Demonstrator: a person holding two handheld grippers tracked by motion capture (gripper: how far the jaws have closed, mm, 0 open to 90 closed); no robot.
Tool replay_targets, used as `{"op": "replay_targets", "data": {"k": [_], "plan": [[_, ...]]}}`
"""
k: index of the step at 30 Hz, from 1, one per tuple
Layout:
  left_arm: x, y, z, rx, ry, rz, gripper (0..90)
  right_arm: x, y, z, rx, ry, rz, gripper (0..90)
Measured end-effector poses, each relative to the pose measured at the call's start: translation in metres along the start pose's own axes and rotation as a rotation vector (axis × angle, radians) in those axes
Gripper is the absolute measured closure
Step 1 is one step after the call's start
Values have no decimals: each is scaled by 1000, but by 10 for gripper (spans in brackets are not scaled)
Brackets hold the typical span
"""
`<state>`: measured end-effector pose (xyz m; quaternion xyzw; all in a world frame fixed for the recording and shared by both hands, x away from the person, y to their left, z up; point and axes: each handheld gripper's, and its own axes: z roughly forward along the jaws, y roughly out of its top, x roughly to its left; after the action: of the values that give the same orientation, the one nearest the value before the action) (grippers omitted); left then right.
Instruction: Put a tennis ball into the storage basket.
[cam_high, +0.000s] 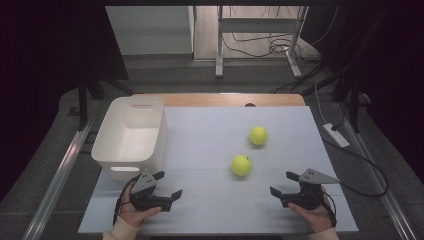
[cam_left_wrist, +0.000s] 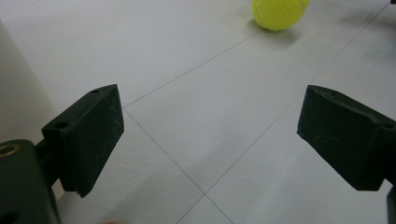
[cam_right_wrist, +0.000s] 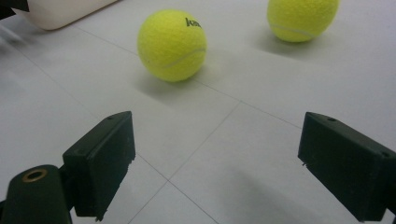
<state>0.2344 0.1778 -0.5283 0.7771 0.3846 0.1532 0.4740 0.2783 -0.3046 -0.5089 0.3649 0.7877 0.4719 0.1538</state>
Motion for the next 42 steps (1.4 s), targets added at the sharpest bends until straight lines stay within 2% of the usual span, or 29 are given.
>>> {"op": "replay_targets", "data": {"k": [9,18,25,31,42], "plan": [[-1,1,1,4,3,8,78,-2,-1,-2,-5,-6,20,111],[-1,2,2,5,10,15,77,-1,-1,-1,1,-14,17,113],[0,3,0,-1,14,2,76,-1,1,1,0,-14,18,113],[-2,4,3,23,12,3,74,-5,1,3,0,-13,36,116],[-8,15,6,78,2,-3,82,-7,1,5,-2,6,34,120]]}}
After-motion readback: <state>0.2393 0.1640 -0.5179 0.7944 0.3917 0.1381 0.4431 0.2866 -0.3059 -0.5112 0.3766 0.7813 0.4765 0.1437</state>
